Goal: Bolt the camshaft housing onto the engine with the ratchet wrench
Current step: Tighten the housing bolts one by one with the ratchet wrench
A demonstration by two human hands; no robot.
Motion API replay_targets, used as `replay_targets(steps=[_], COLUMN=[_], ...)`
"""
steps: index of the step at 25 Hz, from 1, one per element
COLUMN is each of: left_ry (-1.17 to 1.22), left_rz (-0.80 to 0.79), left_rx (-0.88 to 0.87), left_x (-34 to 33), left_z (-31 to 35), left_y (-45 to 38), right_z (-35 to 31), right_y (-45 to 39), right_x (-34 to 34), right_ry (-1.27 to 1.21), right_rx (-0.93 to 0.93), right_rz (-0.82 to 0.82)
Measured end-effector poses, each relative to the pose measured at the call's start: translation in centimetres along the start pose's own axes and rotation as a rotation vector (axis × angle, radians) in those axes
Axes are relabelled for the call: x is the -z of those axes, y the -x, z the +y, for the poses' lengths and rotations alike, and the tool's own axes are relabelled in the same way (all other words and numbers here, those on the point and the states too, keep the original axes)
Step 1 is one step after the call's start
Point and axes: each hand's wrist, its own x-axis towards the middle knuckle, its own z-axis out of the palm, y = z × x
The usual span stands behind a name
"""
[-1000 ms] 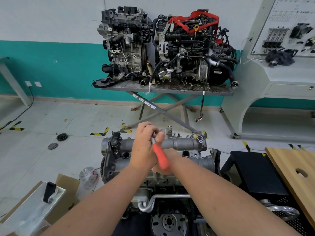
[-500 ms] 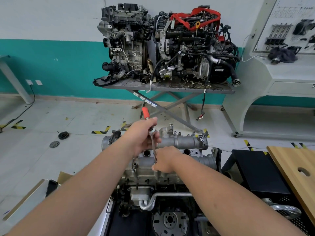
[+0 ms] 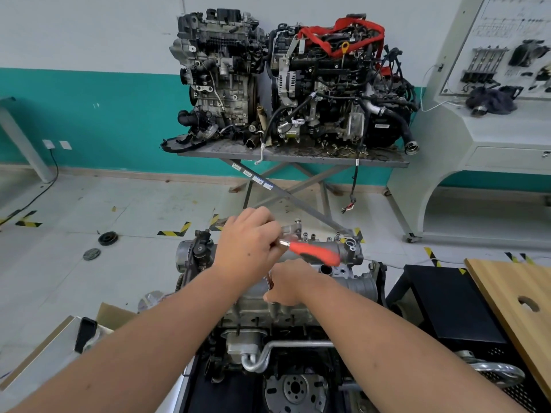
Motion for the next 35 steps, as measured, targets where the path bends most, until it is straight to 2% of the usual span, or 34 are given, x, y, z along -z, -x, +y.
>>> replay_targets(steps=[1,2,5,8,10,12,14,17,19,21,24,27,29,31,33,35], left_ry=[0.088,0.206,0.668,1.131,1.345,1.546,1.644,1.484,1.312,1.109,0.651,0.091,-0.198,-0.242,-0.138,0.009], left_rz=[0.124,0.184,0.203,0.286,0.303,0.255,0.151,-0.084,-0.276,-0.473,-0.662,-0.747,-0.594,-0.307,-0.028,0.151], left_rx=[0.038,0.103,0.373,0.869,1.086,1.204,1.300,1.392,1.336,1.182,0.836,0.383,0.127,0.004,-0.014,0.099], left_x=[-0.6,-1.2,-2.2,-2.3,-2.0,-1.4,-0.6,0.3,0.8,1.3,1.9,2.0,1.6,1.0,0.1,-1.1], left_z=[-0.1,0.0,2.0,3.8,3.9,3.1,2.0,0.5,-0.2,-0.8,-1.3,-0.6,0.1,0.3,-0.2,-0.4], left_y=[0.7,1.2,2.1,0.7,0.0,-0.4,-0.9,-2.0,-2.9,-3.6,-4.9,-5.4,-4.3,-2.3,-0.7,0.2], right_z=[-0.2,-0.2,-0.3,-0.5,-0.5,-0.1,0.4,0.7,0.8,1.0,1.0,0.8,0.7,0.5,0.4,0.3], right_y=[0.1,0.2,0.1,-0.5,-0.7,-0.9,-1.0,-1.3,-1.5,-1.5,-1.3,-1.2,-1.1,-0.9,-1.0,-1.2], right_x=[0.0,0.0,0.0,0.1,0.0,-0.2,-0.2,-0.3,-0.4,-0.6,-0.7,-0.6,-0.4,-0.3,-0.4,-0.5], right_ry=[-0.025,-0.023,0.138,0.180,0.206,0.181,0.139,0.138,0.142,0.153,0.131,0.129,0.119,0.120,0.130,0.139], right_rx=[0.006,0.021,0.075,0.050,0.046,0.036,0.027,0.020,0.019,0.025,0.036,0.010,-0.004,0.012,-0.002,-0.043], right_rz=[0.020,0.046,-0.016,-0.042,-0.027,0.003,0.000,-0.006,0.017,0.041,0.069,0.049,0.035,0.034,0.040,0.032])
